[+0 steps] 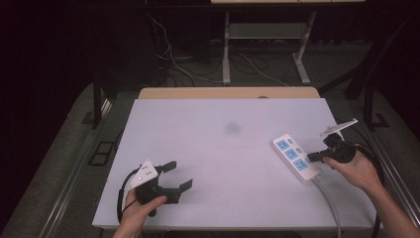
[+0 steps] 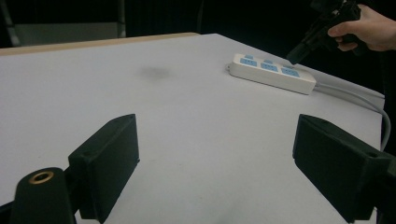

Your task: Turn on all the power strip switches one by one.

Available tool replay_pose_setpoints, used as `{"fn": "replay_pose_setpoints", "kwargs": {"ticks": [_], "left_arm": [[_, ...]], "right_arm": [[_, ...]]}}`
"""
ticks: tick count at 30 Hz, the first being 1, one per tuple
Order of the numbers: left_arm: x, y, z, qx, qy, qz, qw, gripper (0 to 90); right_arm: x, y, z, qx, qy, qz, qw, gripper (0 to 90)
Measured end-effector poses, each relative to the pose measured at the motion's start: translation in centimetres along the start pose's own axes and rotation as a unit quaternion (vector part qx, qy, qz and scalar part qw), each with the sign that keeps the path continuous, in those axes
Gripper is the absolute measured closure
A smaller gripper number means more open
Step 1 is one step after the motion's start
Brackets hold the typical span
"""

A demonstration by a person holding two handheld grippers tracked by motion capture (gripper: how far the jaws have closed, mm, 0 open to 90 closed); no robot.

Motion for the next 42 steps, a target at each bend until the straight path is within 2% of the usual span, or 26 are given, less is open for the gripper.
{"fn": "replay_pose_setpoints", "kwargs": {"ticks": [8, 20, 36, 42], "left_arm": [[0.0, 0.0, 0.0, 0.003, -0.002, -0.001, 1.0, 12.8], [0.1, 0.1, 0.0, 0.001, 0.0, 0.001, 1.0, 12.8], [0.2, 0.1, 0.0, 0.001, 0.001, 0.002, 1.0, 12.8], [0.2, 0.1, 0.0, 0.002, 0.001, 0.002, 1.0, 12.8]], "right_arm": [[0.0, 0.8, 0.5, -0.004, -0.003, 0.005, 1.0, 90.0], [-0.2, 2.1, 3.6, -0.022, 0.001, 0.009, 0.9997, 90.0], [0.0, 1.6, 6.0, -0.016, 0.015, 0.01, 0.9997, 90.0], [-0.3, 0.6, 6.5, -0.013, 0.015, 0.01, 0.9998, 90.0]]}}
Point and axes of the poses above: each handheld gripper's, and its own axes: y roughly backward along the jaws, z roughly out of its top, x roughly to its left, the point moved 4 cm from there along -y, roughly forward along the jaws, and after that the axes turned 13 degrees about -x, right-handed, at the moved point
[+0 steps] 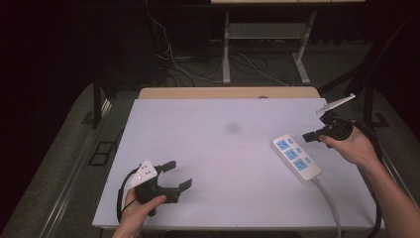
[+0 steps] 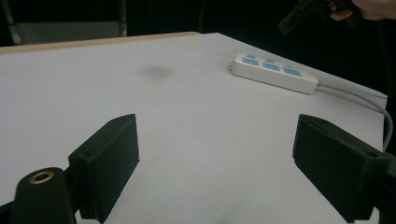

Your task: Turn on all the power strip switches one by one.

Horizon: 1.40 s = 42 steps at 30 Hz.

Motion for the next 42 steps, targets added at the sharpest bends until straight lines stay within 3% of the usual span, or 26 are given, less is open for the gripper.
{"fn": "replay_pose_setpoints", "kwargs": {"ticks": [21, 42], "left_arm": [[0.2, 0.3, 0.0, 0.0, 0.0, 0.003, 1.0, 12.8], [0.2, 0.3, 0.0, 0.001, -0.001, 0.005, 1.0, 12.8]], "right_arm": [[-0.6, -3.0, -0.9, 0.037, 0.003, -0.003, 0.9993, 90.0], [-1.0, -4.5, -2.7, 0.046, -0.014, 0.002, 0.9988, 90.0]]}}
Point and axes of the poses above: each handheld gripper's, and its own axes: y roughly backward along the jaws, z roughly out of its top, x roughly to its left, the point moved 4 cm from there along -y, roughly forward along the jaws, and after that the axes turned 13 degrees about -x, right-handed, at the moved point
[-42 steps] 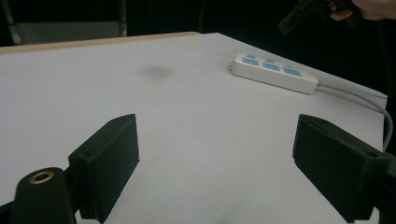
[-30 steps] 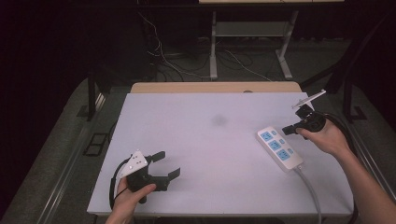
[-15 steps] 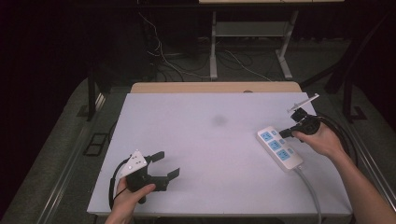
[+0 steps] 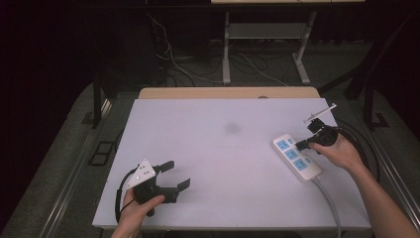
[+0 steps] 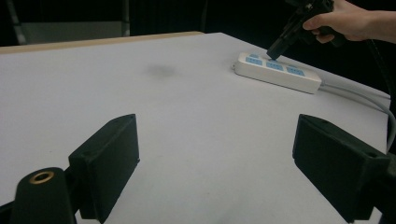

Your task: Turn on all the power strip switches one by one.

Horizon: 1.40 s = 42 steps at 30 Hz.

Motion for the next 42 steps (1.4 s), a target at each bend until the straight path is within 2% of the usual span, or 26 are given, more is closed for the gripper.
{"fn": "replay_pose_setpoints", "kwargs": {"ticks": [6, 14, 21, 28, 42], "left_arm": [[-0.09, -0.05, 0.01, 0.001, -0.002, -0.002, 1.0, 12.9], [-0.17, -0.13, -0.06, 0.003, -0.004, -0.004, 1.0, 12.8], [-0.29, -0.26, -0.16, 0.006, -0.006, -0.007, 0.9999, 12.9], [-0.22, -0.31, -0.14, 0.006, -0.005, -0.006, 1.0, 12.8], [-0.14, -0.31, -0.12, 0.003, -0.001, -0.004, 1.0, 12.9]], "right_arm": [[0.3, -0.24, -0.07, 0.005, 0.014, -0.01, 0.9998, 90.0], [0.42, -0.31, -0.16, 0.005, 0.018, -0.016, 0.9997, 90.0], [0.36, -0.32, -0.5, -0.009, 0.013, -0.015, 0.9998, 90.0], [0.5, -0.33, -0.45, -0.007, 0.024, -0.02, 0.9995, 90.0], [0.3, -0.17, -0.31, -0.007, 0.0, -0.018, 0.9998, 89.5]]}}
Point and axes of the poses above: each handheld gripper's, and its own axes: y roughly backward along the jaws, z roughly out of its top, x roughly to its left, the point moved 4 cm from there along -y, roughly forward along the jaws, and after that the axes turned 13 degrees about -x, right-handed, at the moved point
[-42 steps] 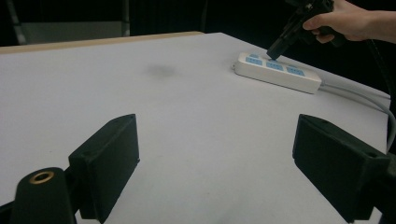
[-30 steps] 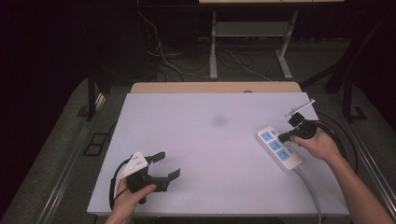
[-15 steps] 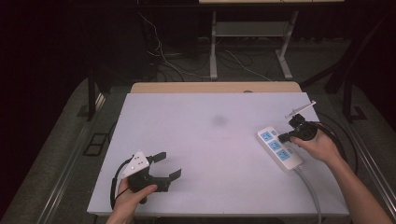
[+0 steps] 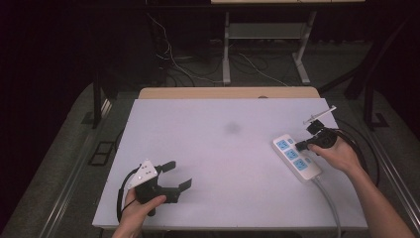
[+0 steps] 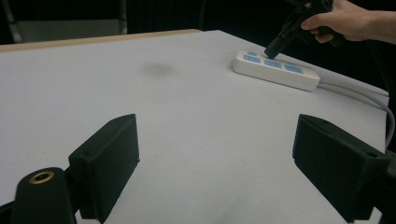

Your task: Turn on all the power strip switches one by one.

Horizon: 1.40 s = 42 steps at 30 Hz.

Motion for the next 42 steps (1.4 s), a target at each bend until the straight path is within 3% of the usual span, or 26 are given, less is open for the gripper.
{"fn": "replay_pose_setpoints", "kwargs": {"ticks": [14, 25, 35, 42], "left_arm": [[0.1, 0.0, 0.0, 0.0, 0.001, 0.001, 1.0, 13.0], [0.2, 0.1, 0.0, -0.001, 0.001, 0.003, 1.0, 13.0], [0.3, 0.1, 0.0, 0.001, 0.001, 0.003, 1.0, 13.1], [0.4, 0.2, 0.0, 0.0, 0.003, 0.004, 1.0, 13.1]], "right_arm": [[-0.4, 1.4, 0.4, -0.01, -0.011, 0.003, 0.9999, 90.0], [-0.5, 2.3, 2.5, -0.019, -0.007, 0.007, 0.9998, 90.0], [-0.8, 2.2, 4.1, -0.013, 0.002, -0.002, 0.9999, 90.0], [-1.2, 1.2, 5.0, -0.02, -0.01, 0.003, 0.9997, 90.0]]}}
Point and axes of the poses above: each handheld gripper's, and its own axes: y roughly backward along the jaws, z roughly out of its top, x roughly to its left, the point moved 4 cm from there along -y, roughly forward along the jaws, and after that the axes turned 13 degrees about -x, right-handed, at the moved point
